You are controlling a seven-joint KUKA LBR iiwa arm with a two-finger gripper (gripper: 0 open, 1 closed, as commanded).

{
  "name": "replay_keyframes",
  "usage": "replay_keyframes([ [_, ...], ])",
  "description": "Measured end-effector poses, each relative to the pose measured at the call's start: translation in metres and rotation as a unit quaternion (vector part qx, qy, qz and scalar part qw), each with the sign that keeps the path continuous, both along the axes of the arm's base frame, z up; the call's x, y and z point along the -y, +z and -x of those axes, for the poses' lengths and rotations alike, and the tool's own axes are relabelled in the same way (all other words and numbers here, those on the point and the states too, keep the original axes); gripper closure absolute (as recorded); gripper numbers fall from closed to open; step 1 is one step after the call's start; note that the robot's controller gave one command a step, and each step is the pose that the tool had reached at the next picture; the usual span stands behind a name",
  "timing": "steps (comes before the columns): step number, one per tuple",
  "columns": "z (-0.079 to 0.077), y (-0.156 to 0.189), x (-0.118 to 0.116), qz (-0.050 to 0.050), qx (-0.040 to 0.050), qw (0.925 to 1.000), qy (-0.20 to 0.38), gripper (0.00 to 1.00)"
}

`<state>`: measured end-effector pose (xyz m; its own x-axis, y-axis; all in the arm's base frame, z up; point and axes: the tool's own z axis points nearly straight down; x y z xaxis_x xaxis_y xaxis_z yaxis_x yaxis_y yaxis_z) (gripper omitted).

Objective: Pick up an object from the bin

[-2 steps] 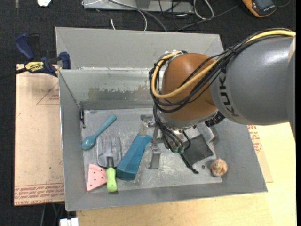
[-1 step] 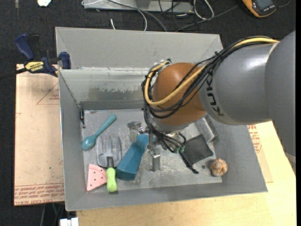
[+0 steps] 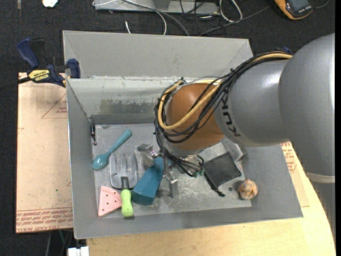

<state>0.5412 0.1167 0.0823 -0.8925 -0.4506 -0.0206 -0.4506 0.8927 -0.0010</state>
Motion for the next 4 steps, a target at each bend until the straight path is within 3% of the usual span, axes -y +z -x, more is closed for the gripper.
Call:
replay_keyframes([
  [1,-0.009,0.037,-0.004,0.002,-0.0033,0.9987,0.051,0.0],
  [2,-0.008,-0.015,0.004,0.002,-0.0054,0.9955,0.095,0.0],
  [3,-0.003,-0.011,-0.007,0.002,0.0017,0.9888,0.149,1.0],
  [4,-0.003,-0.011,-0.007,0.002,0.0018,0.9888,0.149,1.0],
])
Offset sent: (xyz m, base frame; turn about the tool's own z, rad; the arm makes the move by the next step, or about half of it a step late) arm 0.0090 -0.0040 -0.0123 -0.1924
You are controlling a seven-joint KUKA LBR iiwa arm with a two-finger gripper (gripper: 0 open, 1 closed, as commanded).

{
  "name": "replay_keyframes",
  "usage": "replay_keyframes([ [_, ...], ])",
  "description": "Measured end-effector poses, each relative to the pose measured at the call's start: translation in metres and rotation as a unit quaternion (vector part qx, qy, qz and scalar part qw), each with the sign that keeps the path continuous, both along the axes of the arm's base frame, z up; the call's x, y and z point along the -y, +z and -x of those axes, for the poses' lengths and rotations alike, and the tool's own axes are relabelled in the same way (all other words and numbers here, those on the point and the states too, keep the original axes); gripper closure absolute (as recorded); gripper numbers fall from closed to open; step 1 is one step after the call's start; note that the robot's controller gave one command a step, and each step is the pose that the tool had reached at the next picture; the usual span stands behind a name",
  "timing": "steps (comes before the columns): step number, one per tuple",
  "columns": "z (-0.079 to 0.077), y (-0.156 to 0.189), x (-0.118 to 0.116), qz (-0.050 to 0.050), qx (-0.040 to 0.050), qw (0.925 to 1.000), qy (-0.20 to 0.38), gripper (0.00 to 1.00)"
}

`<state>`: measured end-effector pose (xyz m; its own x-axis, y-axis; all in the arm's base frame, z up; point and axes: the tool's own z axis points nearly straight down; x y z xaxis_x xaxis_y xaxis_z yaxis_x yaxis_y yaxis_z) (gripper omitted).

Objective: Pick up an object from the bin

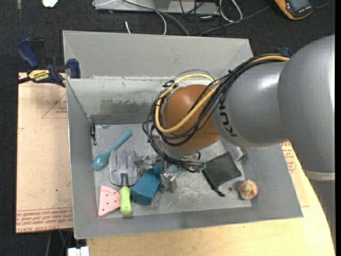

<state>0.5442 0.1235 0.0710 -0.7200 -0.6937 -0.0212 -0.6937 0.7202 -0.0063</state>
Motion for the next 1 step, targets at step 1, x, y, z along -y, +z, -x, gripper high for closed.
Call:
replay_keyframes([
  [1,0.0004,0.0033,0.0001,0.0,-0.0002,1.0,-0.001,1.0],
])
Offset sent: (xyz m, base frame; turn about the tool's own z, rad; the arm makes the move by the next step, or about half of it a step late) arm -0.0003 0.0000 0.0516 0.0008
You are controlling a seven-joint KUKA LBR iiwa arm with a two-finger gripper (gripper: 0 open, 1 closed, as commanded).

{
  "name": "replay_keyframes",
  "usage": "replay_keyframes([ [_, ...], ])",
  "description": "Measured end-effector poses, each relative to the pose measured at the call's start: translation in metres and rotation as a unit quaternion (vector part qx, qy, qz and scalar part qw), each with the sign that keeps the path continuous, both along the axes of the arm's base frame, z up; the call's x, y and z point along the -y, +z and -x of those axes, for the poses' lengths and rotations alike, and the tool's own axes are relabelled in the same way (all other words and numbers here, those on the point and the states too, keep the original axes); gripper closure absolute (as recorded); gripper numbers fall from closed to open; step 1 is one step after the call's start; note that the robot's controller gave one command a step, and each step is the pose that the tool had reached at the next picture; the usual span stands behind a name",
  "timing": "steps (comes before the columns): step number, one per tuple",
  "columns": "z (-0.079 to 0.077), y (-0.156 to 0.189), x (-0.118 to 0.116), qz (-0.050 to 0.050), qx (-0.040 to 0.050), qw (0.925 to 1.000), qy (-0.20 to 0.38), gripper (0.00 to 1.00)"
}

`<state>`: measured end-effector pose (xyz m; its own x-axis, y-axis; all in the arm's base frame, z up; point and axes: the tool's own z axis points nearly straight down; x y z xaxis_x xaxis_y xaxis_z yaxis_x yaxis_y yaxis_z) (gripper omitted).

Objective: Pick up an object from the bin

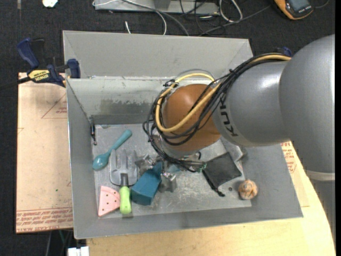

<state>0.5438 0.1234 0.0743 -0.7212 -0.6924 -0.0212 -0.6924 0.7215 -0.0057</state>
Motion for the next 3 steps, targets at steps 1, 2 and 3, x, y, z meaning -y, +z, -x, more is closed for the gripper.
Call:
replay_keyframes([
  [1,0.003,0.028,0.0,0.001,-0.0036,1.0,-0.001,1.0],
  [2,0.003,0.046,0.0,0.001,-0.0046,1.0,-0.001,1.0],
  [3,0.004,0.079,0.0,0.001,-0.0065,1.0,-0.002,1.0],
])
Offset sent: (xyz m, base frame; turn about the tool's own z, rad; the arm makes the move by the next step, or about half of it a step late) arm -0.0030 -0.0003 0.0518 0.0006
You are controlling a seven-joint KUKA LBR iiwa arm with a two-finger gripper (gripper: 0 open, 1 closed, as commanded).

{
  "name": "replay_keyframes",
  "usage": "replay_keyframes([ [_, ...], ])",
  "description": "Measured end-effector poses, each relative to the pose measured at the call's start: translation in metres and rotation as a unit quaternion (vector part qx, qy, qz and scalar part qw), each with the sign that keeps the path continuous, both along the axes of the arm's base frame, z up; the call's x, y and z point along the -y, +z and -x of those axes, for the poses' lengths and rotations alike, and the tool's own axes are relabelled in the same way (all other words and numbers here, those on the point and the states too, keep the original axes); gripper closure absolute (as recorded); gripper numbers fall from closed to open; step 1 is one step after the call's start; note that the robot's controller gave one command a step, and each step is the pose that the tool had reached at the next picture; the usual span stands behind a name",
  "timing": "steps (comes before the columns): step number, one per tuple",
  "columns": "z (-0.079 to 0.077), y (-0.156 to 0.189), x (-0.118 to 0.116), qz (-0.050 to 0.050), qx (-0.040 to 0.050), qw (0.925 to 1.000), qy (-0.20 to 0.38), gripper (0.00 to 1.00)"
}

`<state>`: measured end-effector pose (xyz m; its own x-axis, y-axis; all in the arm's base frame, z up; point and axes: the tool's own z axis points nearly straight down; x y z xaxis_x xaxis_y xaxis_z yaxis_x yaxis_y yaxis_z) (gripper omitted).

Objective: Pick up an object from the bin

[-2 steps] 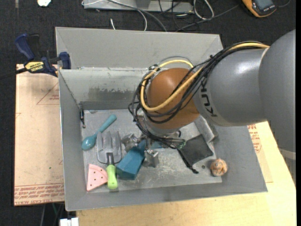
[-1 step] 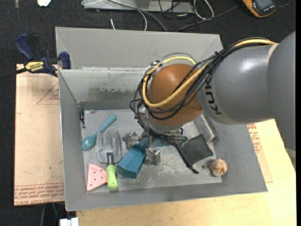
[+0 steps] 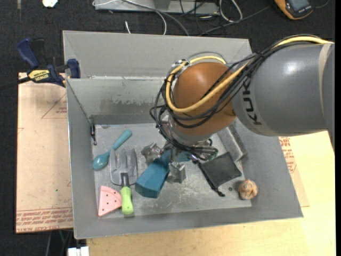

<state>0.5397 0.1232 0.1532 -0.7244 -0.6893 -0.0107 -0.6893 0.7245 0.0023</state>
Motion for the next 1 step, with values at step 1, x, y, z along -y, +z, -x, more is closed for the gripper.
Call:
replay_keyframes([
  [1,0.0008,0.0345,0.0,0.0,-0.002,1.0,-0.001,1.0],
])
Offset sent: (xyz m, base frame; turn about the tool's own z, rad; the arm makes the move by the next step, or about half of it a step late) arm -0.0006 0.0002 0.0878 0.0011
